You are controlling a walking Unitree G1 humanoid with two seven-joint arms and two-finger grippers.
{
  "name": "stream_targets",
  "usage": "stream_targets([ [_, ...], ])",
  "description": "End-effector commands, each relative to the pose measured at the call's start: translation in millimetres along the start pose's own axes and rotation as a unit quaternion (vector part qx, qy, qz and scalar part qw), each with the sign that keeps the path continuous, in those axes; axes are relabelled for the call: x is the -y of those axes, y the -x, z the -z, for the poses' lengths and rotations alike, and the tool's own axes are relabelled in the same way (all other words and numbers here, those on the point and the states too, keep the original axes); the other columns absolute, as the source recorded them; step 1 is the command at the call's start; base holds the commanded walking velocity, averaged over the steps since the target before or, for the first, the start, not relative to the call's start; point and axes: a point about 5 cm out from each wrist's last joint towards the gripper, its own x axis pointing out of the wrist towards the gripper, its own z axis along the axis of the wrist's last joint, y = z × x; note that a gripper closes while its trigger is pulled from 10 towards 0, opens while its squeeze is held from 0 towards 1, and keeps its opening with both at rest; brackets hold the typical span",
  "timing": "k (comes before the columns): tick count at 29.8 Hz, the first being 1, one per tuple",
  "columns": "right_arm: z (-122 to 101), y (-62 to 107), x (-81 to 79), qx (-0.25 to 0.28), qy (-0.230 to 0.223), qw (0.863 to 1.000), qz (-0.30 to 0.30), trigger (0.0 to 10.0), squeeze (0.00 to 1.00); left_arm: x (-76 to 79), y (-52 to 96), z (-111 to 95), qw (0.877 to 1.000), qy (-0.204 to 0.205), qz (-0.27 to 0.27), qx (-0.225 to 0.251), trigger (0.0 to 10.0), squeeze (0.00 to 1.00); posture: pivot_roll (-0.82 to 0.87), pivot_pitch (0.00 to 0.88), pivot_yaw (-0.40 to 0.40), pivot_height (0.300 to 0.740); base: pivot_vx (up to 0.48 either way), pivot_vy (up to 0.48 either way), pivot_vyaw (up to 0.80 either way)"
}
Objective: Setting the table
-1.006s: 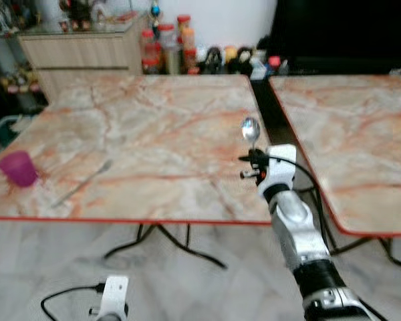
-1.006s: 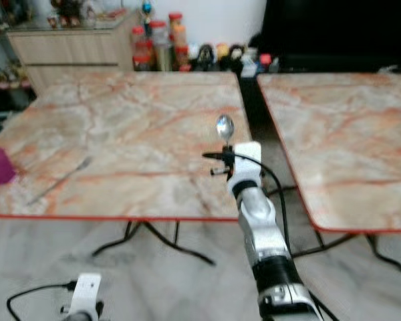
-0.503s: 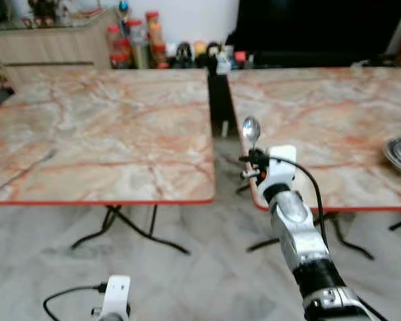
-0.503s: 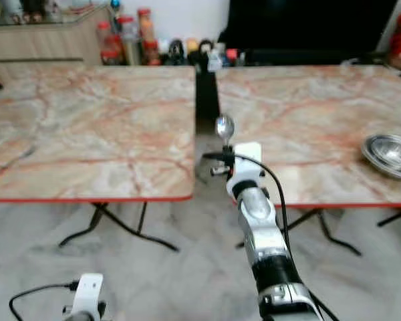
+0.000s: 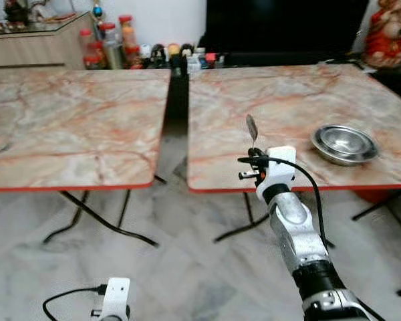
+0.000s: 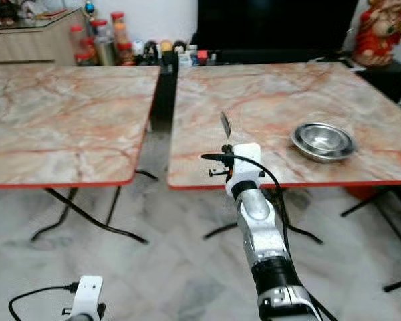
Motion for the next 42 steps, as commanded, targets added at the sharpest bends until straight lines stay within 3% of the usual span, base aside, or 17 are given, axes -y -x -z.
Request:
stream_targets([
  [1, -5.0, -1.1, 3.1, 0.007, 0.011, 1.0, 0.002, 10.0, 0.0, -2.5, -0.9, -4.8, 1.0, -0.003, -0.002, 0.007, 10.0, 0.0, -0.09, 0.0, 0.025, 0.728, 0.0, -0.439, 0.0],
  [19, -2.8, -0.1, 5.5, 0.001, 0.016, 1.0, 0.005, 10.0, 0.0, -1.0, -0.4, -2.4, 1.0, -0.003, 0.001, 0.005, 10.0, 0.0, -0.09, 0.0, 0.022, 0.728, 0.0, -0.379, 0.0],
  [33, -4.4, -0.4, 11.6, 0.002, 0.015, 1.0, 0.018, 10.0, 0.0, -1.3, -0.6, -8.4, 0.999, 0.033, 0.001, 0.027, 10.0, 0.0, -0.09, 0.0, 0.021, 0.728, 0.0, 0.0, 0.0],
  [42, -5.2, -1.6, 11.6, 0.002, 0.016, 1.0, 0.023, 10.0, 0.0, -4.7, -1.0, -10.5, 0.999, 0.033, -0.004, 0.029, 10.0, 0.0, -0.08, 0.0, 0.022, 0.728, 0.382, 0.0, 0.0],
])
